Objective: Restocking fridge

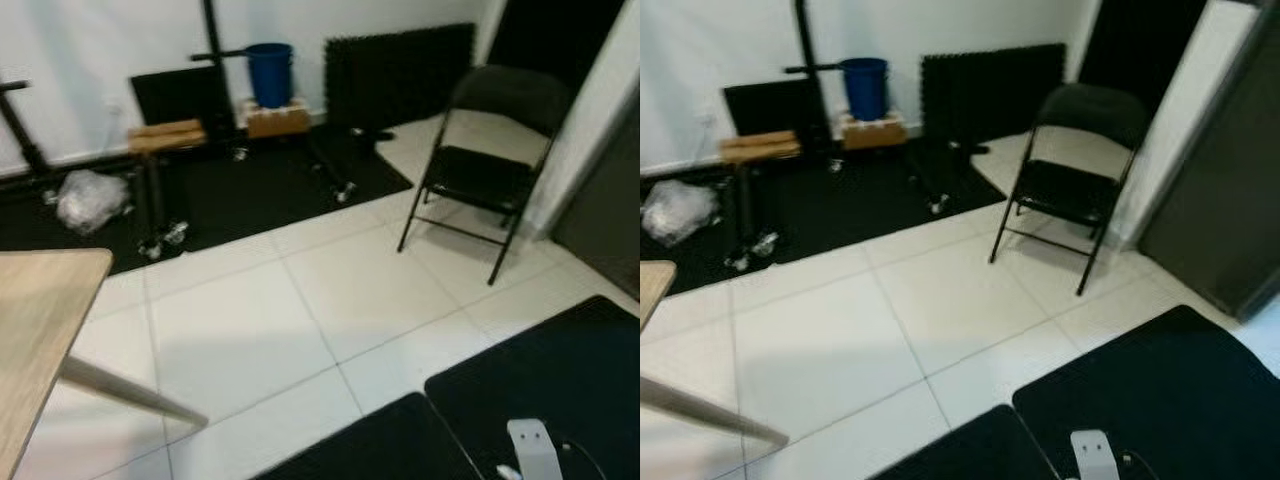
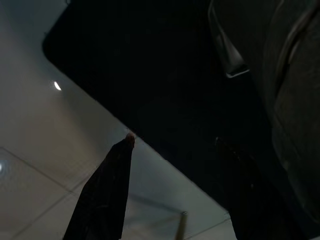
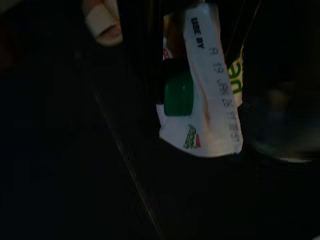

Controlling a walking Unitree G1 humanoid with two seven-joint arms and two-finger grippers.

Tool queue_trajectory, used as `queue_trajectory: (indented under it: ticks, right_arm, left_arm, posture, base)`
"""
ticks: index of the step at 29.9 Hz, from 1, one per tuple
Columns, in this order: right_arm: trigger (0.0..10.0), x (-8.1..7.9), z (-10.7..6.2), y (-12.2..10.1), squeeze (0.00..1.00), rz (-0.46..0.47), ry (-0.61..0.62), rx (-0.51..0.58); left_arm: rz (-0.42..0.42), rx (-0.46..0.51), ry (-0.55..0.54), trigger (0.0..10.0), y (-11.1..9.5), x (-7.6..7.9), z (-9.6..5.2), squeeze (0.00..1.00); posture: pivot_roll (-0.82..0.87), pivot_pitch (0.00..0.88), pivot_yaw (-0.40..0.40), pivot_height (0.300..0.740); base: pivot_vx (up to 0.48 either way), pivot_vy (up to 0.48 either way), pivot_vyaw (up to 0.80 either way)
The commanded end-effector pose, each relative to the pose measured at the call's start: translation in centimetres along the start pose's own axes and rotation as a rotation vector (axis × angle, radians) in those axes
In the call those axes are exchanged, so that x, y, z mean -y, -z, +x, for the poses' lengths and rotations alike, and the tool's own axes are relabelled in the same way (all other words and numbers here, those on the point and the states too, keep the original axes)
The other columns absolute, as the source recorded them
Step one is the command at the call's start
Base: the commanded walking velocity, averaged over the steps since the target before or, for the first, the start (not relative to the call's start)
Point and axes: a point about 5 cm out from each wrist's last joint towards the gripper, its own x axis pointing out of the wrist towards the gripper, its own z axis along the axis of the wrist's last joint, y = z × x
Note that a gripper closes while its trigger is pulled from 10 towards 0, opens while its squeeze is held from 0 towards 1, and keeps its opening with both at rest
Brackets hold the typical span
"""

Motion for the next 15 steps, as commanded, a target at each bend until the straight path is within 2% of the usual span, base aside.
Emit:
queue_trajectory:
  ticks: [1,9,15]
  right_arm:
    - [10.0,0.59,-0.11,0.84,0.00,-0.008,0.013,-0.026]
    - [10.0,0.47,-0.12,0.98,0.00,-0.016,0.007,-0.029]
    - [10.0,0.46,-0.12,1.06,0.00,-0.020,0.004,-0.030]
  left_arm:
    - [-0.015,0.196,-0.021,10.0,-5.41,-0.76,0.02,0.00]
    - [-0.068,0.207,-0.010,10.0,-5.47,-0.90,-0.01,0.00]
    - [-0.074,0.206,-0.011,10.0,-5.44,-0.93,-0.01,0.00]
  posture:
    - [-0.04,0.000,-0.019,0.740]
    - [-0.04,0.000,-0.020,0.740]
    - [-0.04,0.000,-0.020,0.740]
  base:
    - [0.000,0.000,-0.78]
    - [0.000,0.000,-0.78]
    - [0.000,0.000,-0.78]
